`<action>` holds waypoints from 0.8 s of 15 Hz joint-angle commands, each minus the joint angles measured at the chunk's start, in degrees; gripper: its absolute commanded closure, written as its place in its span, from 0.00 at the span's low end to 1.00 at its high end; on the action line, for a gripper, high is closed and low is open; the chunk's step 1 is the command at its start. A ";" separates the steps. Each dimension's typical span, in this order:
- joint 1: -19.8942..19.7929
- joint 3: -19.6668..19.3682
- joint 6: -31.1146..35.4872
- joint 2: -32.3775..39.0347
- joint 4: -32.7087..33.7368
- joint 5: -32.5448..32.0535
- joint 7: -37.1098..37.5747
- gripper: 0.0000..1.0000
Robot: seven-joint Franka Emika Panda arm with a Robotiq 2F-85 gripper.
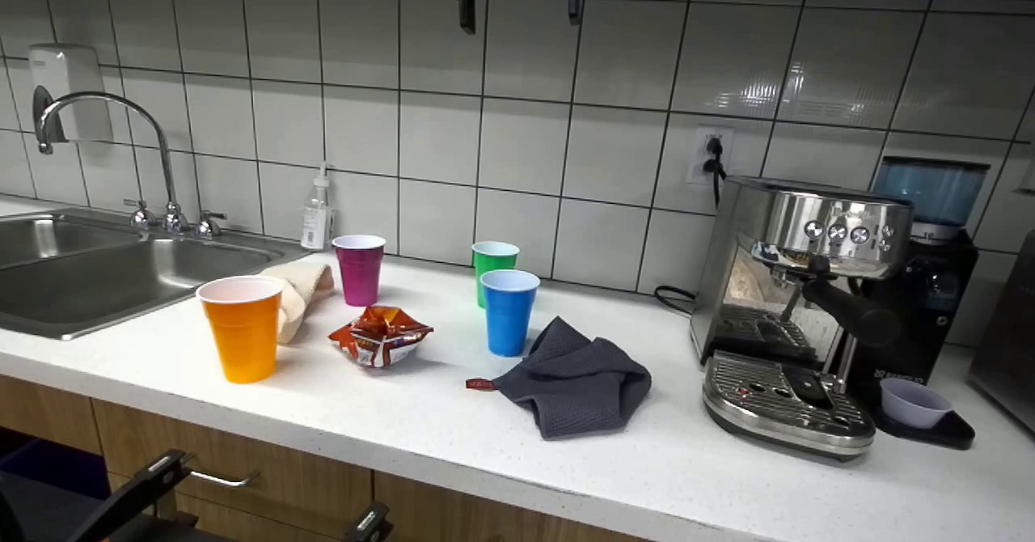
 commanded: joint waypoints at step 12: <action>-0.10 -0.13 8.35 -3.18 -7.72 1.33 2.78 0.00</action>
